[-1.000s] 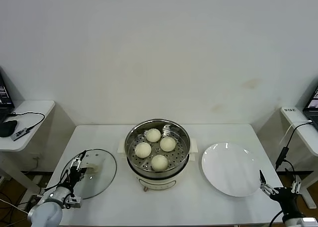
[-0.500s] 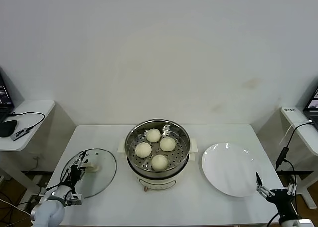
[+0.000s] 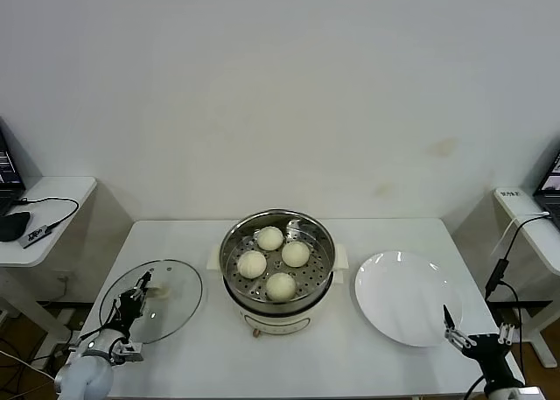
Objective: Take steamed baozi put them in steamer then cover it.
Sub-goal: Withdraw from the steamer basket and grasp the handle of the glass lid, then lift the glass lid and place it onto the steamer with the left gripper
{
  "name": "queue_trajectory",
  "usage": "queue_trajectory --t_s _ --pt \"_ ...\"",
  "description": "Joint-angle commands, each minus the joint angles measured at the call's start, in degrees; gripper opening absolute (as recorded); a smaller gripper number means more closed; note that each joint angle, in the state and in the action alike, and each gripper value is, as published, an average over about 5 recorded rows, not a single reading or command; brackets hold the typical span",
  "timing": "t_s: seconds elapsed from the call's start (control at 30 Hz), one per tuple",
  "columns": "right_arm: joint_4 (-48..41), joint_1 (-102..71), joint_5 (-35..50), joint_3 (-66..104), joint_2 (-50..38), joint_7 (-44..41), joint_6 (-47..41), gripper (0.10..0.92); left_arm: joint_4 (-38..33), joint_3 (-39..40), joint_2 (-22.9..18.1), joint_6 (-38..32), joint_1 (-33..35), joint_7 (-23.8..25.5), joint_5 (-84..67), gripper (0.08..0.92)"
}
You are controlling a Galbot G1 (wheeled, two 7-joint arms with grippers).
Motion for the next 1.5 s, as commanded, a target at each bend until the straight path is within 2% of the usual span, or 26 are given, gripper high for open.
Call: queue_trajectory --t_s 0.03,0.23,0.5,0.6,0.77,0.87,1.0,1.23,1.5 --pt "0.14 0.1 -0.14 -1.14 -0.45 0.01 0.06 0.823 -9.36 -3.93 0.25 -0.06 5.22 -3.09 -1.08 0.137" --pt "-0.74 0.86 -1.12 -2.83 -0.88 -0.03 0.46 0.823 -19.66 -9.42 0.86 4.52 10.89 0.79 -1.32 0.136" --pt "-0.77 1.68 -1.43 -4.18 -1.8 -0.19 0.85 0.823 -31.88 -13.72 2.75 13.91 15.16 9.68 -5.38 0.136" --pt "-1.01 2.04 -1.85 -4.71 -2.11 -0.19 0.97 0.823 -36.41 -12.05 3.67 16.04 15.55 10.94 -10.21 0.136" --pt "-2.44 3.15 -4.66 -5.55 -2.07 -0.04 1.81 0.823 -42.13 -2.79 6.26 20.49 12.41 10.08 -16.48 0.136" --pt "-3.7 3.84 -6.88 -6.05 -2.01 0.19 2.59 0.823 -43.29 3.13 6.98 23.44 9.04 10.36 -14.73 0.136" --pt "-5.53 4.85 -8.55 -6.86 -2.1 0.45 3.21 0.823 -43.04 10.35 5.78 27.12 4.85 13.46 -8.08 0.136" --pt "-8.08 7.3 -11.07 -8.83 -1.46 0.54 3.33 0.823 -39.84 21.28 -0.19 34.26 -5.03 22.09 3.82 0.136" --pt "-9.82 8.03 -13.0 -9.61 -0.68 0.48 3.48 0.823 -36.16 26.96 -6.62 37.95 -12.57 28.9 12.29 0.136"
